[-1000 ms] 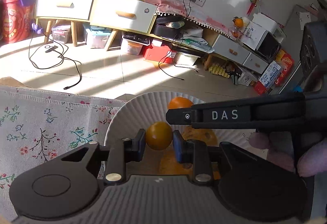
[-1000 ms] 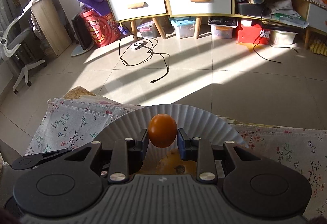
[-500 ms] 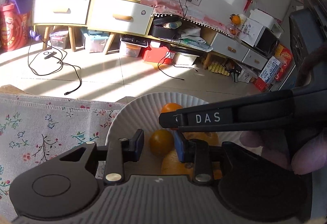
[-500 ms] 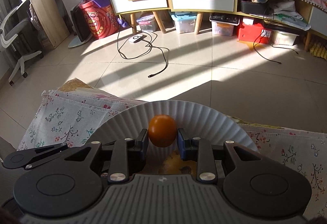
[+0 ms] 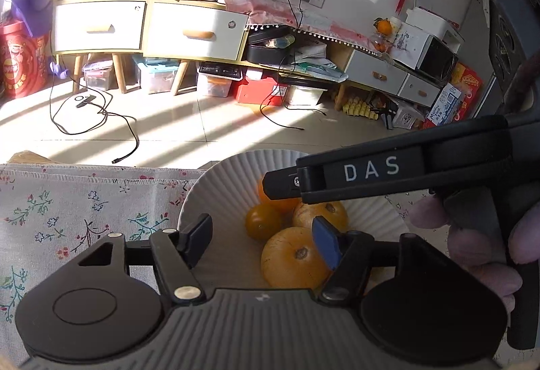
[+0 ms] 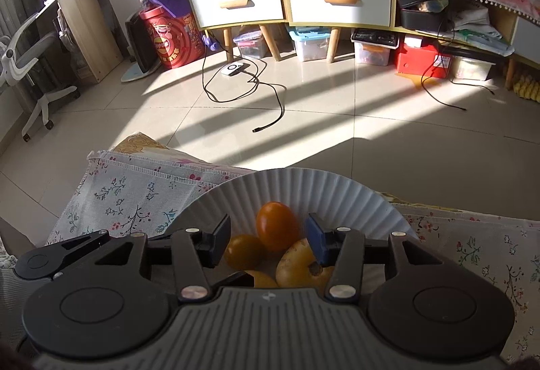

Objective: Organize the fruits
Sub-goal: 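Withdraw both open tools from the bowl back toward the fruit pile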

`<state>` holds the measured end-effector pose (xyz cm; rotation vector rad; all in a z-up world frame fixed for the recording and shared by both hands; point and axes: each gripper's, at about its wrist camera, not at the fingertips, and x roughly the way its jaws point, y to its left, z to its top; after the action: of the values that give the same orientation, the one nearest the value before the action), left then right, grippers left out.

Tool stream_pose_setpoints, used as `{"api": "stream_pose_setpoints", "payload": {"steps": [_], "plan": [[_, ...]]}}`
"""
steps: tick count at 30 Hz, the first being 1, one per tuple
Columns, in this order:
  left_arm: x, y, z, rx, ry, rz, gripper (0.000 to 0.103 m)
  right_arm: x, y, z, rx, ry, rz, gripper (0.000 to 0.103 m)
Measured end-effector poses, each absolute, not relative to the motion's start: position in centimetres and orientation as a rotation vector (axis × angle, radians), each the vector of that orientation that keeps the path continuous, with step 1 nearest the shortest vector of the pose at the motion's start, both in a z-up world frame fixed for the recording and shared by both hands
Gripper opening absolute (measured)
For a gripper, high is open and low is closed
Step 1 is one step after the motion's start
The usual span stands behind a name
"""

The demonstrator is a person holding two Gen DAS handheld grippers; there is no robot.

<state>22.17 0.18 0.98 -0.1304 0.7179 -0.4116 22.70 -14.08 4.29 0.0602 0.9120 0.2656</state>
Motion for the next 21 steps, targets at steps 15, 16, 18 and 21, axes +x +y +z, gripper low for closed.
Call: {"api": "stream_pose_setpoints", "payload": {"steps": [15,16,18,21], "plan": [[17.6,-0.3,3.1,-0.052,0.696,-0.414,0.088,18.2,-16.6,6.3,0.119,0.883,0.254,0.076],[17.1,-0.3,3.3,-0.046,0.696,-0.416,0.09,18.0,-16.8,6.4,0.12,0.882,0.252,0.076],[16.4,-0.4,3.5,-0.036,0.693,-0.416,0.092,17.1,-17.1,6.5,0.119,0.881,0.248,0.078],[15.3,-0.6,3.9,-0.031,0.69,-0.419,0.094,15.8,-17.7,6.6,0.112,0.878,0.242,0.08]]}}
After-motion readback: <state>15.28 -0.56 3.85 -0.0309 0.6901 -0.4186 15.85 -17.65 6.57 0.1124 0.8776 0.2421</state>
